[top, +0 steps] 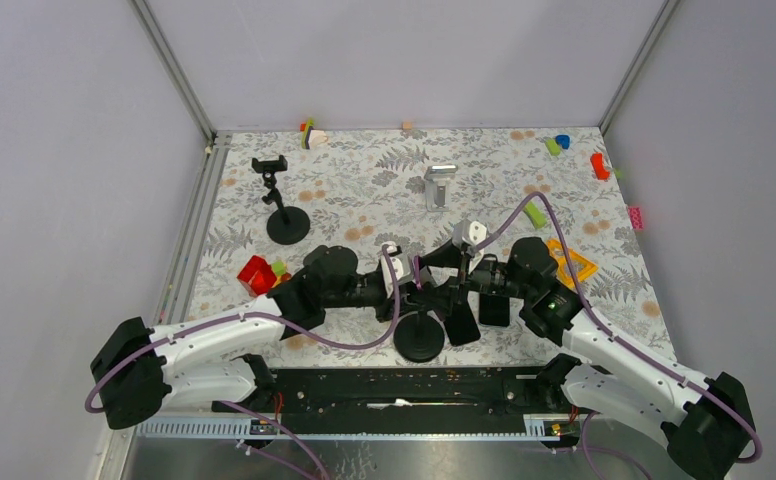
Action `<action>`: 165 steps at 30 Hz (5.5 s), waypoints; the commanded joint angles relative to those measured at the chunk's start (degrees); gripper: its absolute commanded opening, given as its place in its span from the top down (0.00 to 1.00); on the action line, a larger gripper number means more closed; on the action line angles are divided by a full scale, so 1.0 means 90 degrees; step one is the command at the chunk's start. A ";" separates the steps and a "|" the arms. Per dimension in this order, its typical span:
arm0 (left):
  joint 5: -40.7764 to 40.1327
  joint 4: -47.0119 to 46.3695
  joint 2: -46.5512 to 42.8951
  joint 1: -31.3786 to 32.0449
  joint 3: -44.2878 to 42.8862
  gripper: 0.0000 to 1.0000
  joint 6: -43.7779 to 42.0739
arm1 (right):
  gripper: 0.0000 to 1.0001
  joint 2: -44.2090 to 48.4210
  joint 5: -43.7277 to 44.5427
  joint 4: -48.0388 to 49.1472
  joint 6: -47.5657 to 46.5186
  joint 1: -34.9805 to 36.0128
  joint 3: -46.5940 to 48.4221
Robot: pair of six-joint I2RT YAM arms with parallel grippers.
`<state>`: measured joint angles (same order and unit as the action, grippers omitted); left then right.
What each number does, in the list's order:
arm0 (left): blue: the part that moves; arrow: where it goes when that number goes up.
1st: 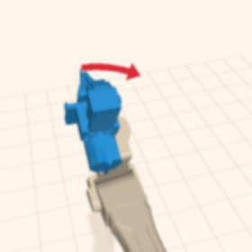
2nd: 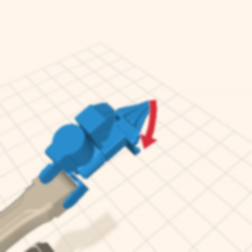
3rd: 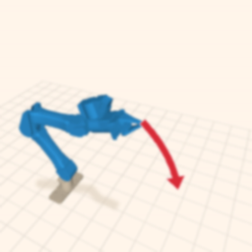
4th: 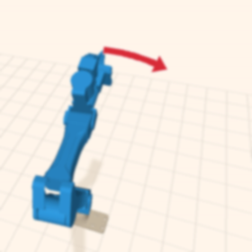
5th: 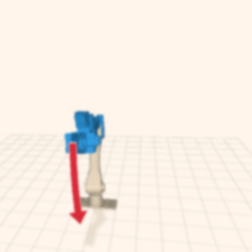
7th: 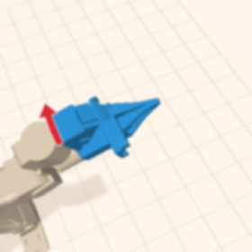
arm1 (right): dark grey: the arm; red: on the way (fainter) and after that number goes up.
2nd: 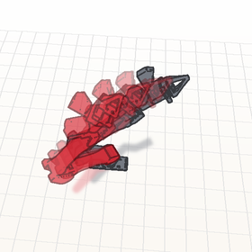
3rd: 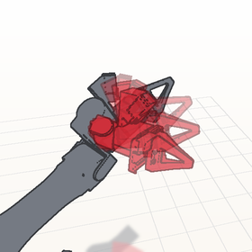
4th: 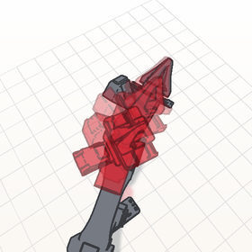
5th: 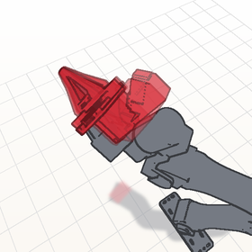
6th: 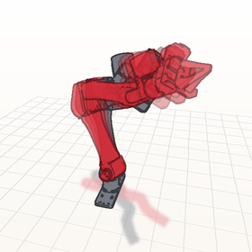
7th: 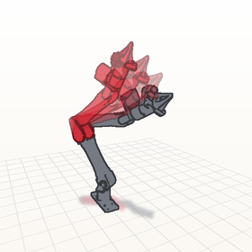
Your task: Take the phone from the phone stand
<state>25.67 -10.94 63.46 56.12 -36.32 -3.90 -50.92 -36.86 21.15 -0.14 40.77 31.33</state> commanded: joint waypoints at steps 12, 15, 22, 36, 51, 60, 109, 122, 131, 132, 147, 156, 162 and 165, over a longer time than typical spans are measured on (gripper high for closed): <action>-0.1480 -0.0608 -0.0185 0.0327 -0.0495 0.87 0.1133 | 1.00 -0.0341 -0.0042 -0.0326 -0.0024 -0.0048 0.0164; -0.1428 -0.0495 -0.0171 0.0327 -0.0556 0.87 0.1149 | 1.00 -0.0293 -0.0222 -0.0189 0.0191 0.0011 0.0069; -0.0921 -0.0308 -0.0090 0.0321 -0.0613 0.95 0.0865 | 1.00 -0.0172 -0.0450 0.0084 0.0252 0.0122 -0.0098; 0.0658 -0.1288 -0.0187 0.0135 0.0037 1.00 0.0870 | 1.00 0.0004 -0.1212 0.0668 0.0492 0.0126 -0.0366; 0.1039 -0.1370 0.0191 0.0115 -0.0320 0.51 0.1067 | 1.00 0.0071 -0.1358 0.0990 0.0675 0.0150 -0.0501; 0.0613 -0.2384 -0.0197 0.0119 0.0123 0.50 0.1418 | 1.00 0.0042 -0.0992 0.1076 0.0651 0.0150 -0.0579; 0.0097 -0.3096 0.0034 0.0132 0.0422 0.62 0.1643 | 1.00 0.0199 0.0572 0.3724 0.2135 0.0786 -0.1817; -0.0114 -0.3024 -0.0083 0.0137 0.0435 0.75 0.1564 | 1.00 -0.0084 0.0408 0.4907 0.2551 0.1156 -0.2091; -0.0215 -0.2949 -0.0150 0.0132 0.0328 1.00 0.1593 | 1.00 0.0186 0.0203 0.4481 0.2400 0.1202 -0.2108; -0.0198 -0.2945 -0.0171 0.0132 0.0333 1.00 0.1571 | 1.00 0.0276 0.0221 0.4288 0.2304 0.1202 -0.2084; 0.0497 -0.1878 -0.0400 0.0132 0.0203 1.00 0.0518 | 0.00 0.1709 0.0027 -0.0693 0.0151 0.1202 -0.0574; 0.0664 -0.1211 -0.0505 0.0132 0.0066 1.00 0.0023 | 0.00 0.1927 0.0134 -0.1133 0.0089 0.1207 -0.0269; 0.0695 -0.0948 -0.0554 0.0132 0.0093 1.00 -0.0202 | 0.00 0.1797 0.0445 -0.1158 0.0379 0.1202 -0.0186; 0.0701 -0.0890 -0.0591 0.0132 0.0117 1.00 -0.0253 | 0.01 0.1638 0.0387 -0.1157 0.0523 0.1202 -0.0103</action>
<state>34.24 -15.73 60.29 58.39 -31.88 -3.97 -34.94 -31.97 11.81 1.72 50.63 27.38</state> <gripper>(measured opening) 0.333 0.993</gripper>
